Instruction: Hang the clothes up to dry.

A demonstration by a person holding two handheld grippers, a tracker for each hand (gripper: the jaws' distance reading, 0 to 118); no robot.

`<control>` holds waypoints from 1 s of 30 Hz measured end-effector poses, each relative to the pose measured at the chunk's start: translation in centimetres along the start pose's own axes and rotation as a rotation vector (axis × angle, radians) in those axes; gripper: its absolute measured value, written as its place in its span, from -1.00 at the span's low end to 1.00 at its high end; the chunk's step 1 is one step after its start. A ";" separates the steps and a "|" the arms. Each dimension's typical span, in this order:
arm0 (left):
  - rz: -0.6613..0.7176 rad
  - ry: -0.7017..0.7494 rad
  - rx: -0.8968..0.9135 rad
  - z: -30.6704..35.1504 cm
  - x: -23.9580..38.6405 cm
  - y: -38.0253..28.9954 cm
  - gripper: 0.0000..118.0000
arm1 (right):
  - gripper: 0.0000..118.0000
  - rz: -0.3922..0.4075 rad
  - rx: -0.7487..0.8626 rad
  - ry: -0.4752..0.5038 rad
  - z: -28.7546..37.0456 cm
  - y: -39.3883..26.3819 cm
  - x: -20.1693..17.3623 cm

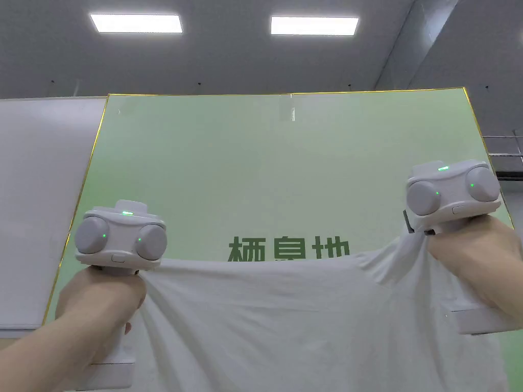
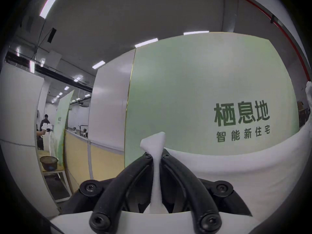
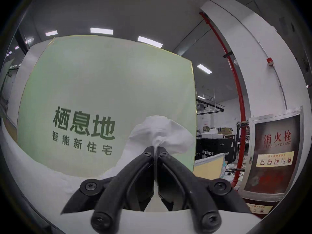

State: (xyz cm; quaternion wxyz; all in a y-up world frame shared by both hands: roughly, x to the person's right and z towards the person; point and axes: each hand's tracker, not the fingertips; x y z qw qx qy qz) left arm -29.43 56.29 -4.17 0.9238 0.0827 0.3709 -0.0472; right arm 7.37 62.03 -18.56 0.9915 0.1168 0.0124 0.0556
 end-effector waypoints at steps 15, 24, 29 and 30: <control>0.066 -0.076 -0.251 2.4 -1.7 -17.0 -0.99 | -0.97 0.049 -0.239 0.089 4.4 -15.5 -1.4; -0.024 -0.102 -0.243 8.5 -3.6 -18.5 -0.99 | -0.97 0.118 -0.248 0.149 10.7 -16.6 -0.5; -0.058 -0.128 -0.228 13.0 -5.5 -18.7 -0.99 | -0.97 0.161 -0.272 0.168 13.6 -18.1 0.8; -0.069 -0.133 -0.229 13.8 -5.9 -19.0 -0.99 | -0.97 0.150 -0.279 0.183 14.6 -18.5 1.4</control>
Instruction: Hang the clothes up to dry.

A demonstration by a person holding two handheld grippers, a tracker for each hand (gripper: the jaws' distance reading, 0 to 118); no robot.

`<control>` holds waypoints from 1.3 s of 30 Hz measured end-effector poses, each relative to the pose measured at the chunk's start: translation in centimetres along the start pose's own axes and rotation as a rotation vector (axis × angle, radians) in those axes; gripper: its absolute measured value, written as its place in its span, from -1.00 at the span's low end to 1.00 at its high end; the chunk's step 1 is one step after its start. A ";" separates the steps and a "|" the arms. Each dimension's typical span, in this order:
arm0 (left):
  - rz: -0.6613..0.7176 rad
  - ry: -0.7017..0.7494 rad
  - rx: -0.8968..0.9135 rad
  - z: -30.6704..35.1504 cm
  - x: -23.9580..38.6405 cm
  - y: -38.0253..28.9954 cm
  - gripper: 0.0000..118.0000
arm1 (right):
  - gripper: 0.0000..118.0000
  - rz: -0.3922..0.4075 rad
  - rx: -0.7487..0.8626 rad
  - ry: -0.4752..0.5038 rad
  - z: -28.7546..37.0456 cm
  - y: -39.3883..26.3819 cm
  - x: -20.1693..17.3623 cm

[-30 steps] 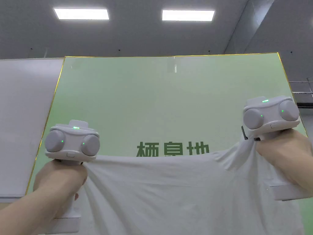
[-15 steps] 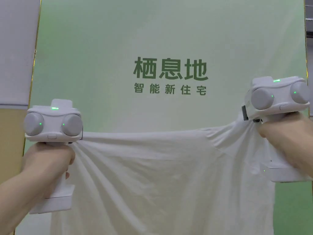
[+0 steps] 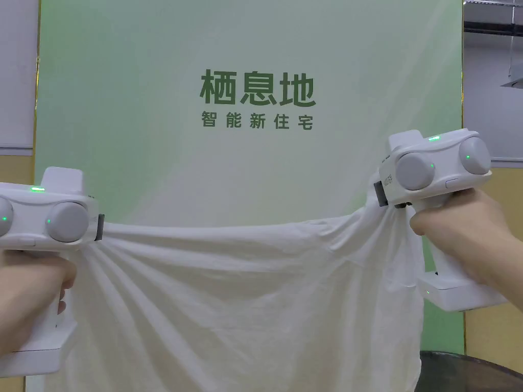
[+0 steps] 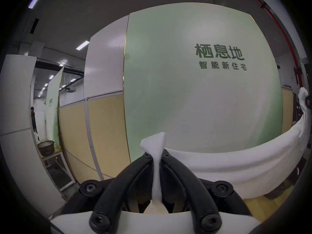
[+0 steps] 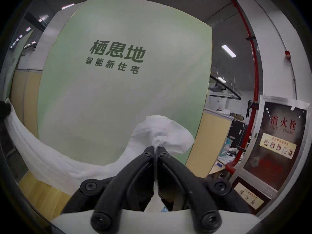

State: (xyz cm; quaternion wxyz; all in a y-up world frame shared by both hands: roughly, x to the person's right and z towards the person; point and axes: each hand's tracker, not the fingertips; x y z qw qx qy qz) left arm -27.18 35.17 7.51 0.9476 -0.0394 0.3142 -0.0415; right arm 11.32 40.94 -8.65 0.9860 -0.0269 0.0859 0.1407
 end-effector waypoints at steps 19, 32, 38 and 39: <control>-0.060 -0.117 -0.329 16.1 -3.3 -21.8 -0.99 | -0.97 -0.149 -0.292 0.279 16.4 -25.4 1.2; -0.127 -0.174 -0.641 21.5 -5.1 -36.1 -0.99 | -0.97 -0.176 -0.553 0.366 25.4 -39.6 0.5; -0.113 -0.177 -0.690 22.4 -5.8 -38.6 -0.99 | -0.97 -0.202 -0.652 0.380 25.5 -43.3 0.3; -0.110 -0.180 -0.697 22.4 -5.9 -38.9 -0.99 | -0.97 -0.206 -0.662 0.372 25.5 -43.6 0.3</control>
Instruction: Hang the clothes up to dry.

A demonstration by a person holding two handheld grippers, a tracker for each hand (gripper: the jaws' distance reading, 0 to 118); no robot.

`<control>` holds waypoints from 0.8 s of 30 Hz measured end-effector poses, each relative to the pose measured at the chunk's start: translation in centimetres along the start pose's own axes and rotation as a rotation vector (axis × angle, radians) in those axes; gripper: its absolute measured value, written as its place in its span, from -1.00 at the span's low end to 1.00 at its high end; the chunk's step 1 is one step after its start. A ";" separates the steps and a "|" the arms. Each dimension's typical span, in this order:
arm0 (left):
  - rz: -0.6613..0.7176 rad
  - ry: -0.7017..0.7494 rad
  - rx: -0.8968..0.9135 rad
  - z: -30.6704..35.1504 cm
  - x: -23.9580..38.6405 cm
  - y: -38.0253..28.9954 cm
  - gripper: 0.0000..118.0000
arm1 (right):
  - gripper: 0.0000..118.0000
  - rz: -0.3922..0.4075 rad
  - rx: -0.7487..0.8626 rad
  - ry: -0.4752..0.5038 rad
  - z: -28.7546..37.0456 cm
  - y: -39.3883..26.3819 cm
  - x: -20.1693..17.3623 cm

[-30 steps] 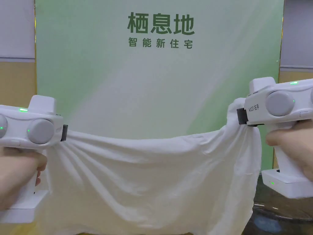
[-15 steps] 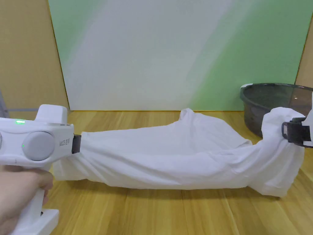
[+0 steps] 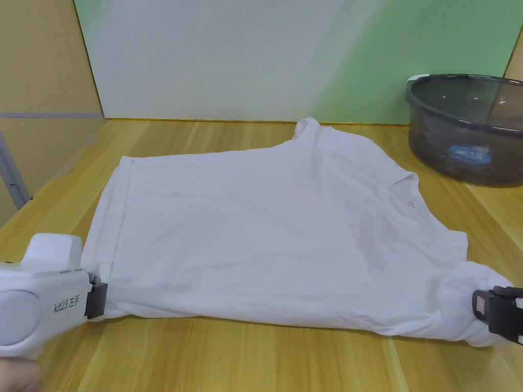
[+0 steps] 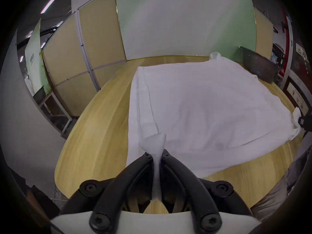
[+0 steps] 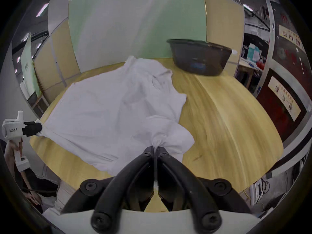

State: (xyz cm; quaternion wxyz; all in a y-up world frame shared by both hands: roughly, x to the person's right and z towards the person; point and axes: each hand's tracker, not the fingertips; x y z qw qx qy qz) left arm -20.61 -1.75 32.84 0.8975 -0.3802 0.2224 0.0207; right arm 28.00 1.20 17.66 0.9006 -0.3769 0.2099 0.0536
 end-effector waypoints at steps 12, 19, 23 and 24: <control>0.048 0.029 0.037 1.6 0.3 -0.4 0.10 | -0.48 -0.057 0.001 0.000 0.7 -0.3 -0.2; 0.053 -0.004 0.171 4.6 2.1 5.6 0.13 | 0.23 -0.026 0.136 -0.041 1.4 5.9 -1.4; 0.018 -0.030 0.185 3.2 5.8 9.6 0.13 | 0.23 -0.008 0.172 -0.085 -0.6 9.7 -2.7; 0.000 -0.040 0.198 2.6 6.9 10.5 0.13 | 0.23 -0.013 0.189 -0.088 -1.3 10.6 -3.1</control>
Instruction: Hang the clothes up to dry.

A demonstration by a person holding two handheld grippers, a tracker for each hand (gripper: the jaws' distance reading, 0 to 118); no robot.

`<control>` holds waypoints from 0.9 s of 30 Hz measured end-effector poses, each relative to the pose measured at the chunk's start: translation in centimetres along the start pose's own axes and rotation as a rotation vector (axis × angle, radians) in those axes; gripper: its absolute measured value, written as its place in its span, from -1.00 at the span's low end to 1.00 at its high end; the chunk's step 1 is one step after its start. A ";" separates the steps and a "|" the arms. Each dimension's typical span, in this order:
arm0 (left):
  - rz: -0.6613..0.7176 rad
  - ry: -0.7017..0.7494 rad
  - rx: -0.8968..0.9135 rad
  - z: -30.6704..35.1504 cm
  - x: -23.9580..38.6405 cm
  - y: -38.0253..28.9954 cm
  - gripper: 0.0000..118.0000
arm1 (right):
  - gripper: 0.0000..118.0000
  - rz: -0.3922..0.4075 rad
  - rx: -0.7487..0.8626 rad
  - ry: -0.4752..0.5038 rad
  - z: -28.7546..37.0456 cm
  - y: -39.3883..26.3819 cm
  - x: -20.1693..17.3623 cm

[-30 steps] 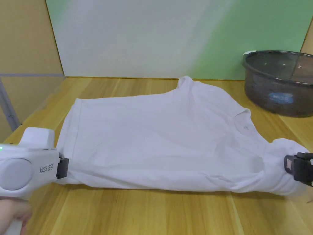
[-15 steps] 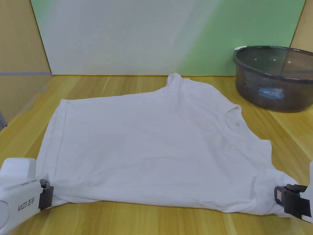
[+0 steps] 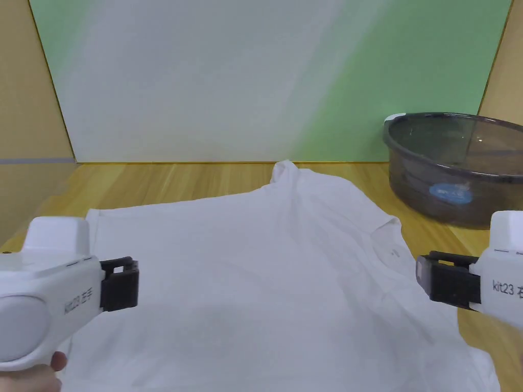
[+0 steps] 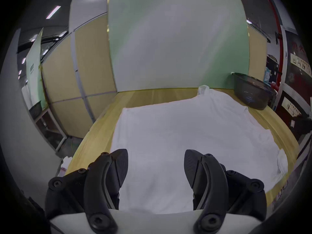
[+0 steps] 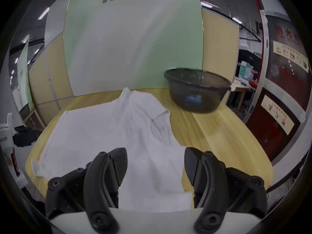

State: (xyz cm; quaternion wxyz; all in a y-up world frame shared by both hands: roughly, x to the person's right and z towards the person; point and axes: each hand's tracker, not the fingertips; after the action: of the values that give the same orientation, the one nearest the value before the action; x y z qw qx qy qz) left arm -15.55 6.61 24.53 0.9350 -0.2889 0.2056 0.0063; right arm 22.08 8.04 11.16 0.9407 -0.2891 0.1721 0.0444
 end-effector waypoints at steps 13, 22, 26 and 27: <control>0.073 0.056 -0.087 -10.3 7.4 2.7 0.13 | 0.25 -0.040 -0.040 -0.141 -10.2 1.4 -5.6; -0.036 -0.045 -0.051 -10.2 10.2 2.6 -1.00 | -1.00 0.034 -0.056 -0.096 -11.0 0.6 -7.6; -0.099 -0.080 -0.031 -9.5 11.2 3.2 -1.00 | -1.00 0.030 -0.069 -0.086 -11.0 0.6 -7.9; -0.176 -0.113 -0.022 -9.1 11.6 3.5 -1.00 | -1.00 0.046 -0.071 -0.091 -10.8 0.6 -8.0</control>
State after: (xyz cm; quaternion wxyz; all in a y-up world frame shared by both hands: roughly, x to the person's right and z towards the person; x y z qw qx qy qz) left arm -8.79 3.37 11.36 0.9389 -0.3151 0.1261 -0.0574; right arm 11.32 2.63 5.32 0.9353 -0.3162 0.1342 0.0851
